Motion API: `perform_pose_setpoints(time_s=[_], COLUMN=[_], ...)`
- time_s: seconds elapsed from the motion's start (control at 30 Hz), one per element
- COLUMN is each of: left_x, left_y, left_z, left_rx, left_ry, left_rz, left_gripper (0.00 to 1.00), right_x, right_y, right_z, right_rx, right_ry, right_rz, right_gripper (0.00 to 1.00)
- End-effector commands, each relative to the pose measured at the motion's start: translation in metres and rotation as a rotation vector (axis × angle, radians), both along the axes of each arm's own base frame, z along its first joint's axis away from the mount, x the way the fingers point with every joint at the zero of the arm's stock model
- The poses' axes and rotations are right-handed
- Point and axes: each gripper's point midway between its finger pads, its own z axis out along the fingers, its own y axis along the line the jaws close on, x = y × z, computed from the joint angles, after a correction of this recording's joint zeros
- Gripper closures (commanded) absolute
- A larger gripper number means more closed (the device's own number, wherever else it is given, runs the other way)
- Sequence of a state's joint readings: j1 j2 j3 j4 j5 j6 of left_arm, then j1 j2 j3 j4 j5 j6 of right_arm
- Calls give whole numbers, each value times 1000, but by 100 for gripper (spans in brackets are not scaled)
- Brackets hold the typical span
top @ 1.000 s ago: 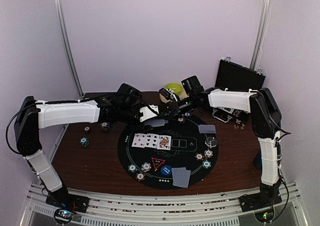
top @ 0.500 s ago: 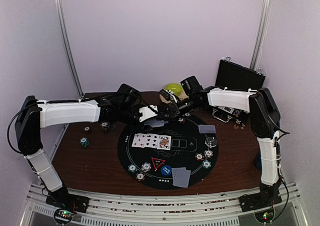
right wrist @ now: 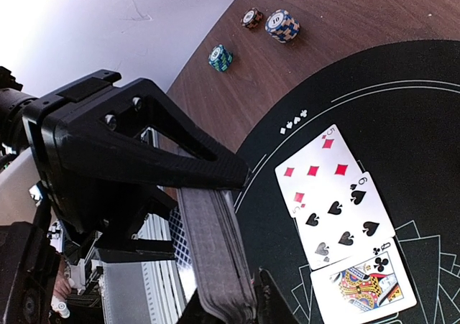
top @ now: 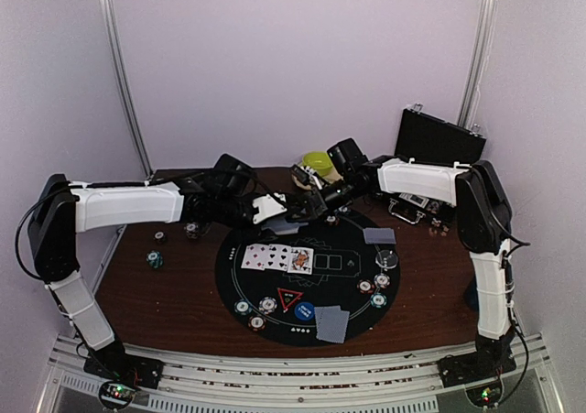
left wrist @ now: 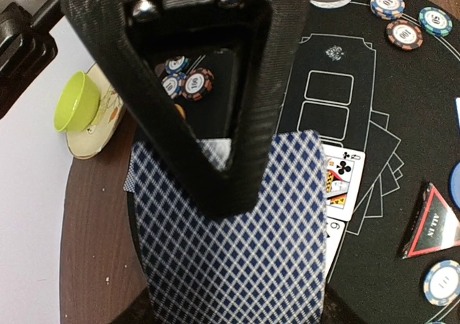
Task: Distribute texas hold em gaming equipment
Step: Pick up the poker card from the face-down deck piles.
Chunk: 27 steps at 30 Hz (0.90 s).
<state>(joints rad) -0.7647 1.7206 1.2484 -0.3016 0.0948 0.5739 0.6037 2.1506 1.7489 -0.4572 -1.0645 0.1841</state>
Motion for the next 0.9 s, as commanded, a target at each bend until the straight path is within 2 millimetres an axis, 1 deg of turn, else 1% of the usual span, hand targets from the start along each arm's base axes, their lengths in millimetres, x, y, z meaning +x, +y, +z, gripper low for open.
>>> perform_pose_setpoints(time_s=[0.0, 0.23, 0.37, 0.5, 0.57, 0.67, 0.87], left_x=[9, 10, 11, 11, 11, 11, 12], left_y=[1, 3, 4, 4, 5, 5, 6], left_z=[5, 1, 1, 1, 2, 2, 0], left_rx=[-48, -48, -47, -48, -52, -51, -48], left_ry=[-15, -6, -5, -6, -8, -7, -8], left_rz=[16, 19, 22, 22, 24, 24, 27], left_gripper=[88, 88, 88, 88, 89, 89, 89], right_x=[9, 10, 12, 14, 16, 17, 17], right_y=[-5, -7, -9, -10, -11, -12, -11], right_z=[-14, -13, -16, -21, -21, -22, -21], right_rx=[-63, -78, -88, -102, -104, -106, -98], right_ry=[-23, -38, -42, -38, -43, -41, -35], right_rz=[-29, -32, -41, -47, -52, -55, -48], right_gripper=[83, 84, 77, 75, 76, 81, 86])
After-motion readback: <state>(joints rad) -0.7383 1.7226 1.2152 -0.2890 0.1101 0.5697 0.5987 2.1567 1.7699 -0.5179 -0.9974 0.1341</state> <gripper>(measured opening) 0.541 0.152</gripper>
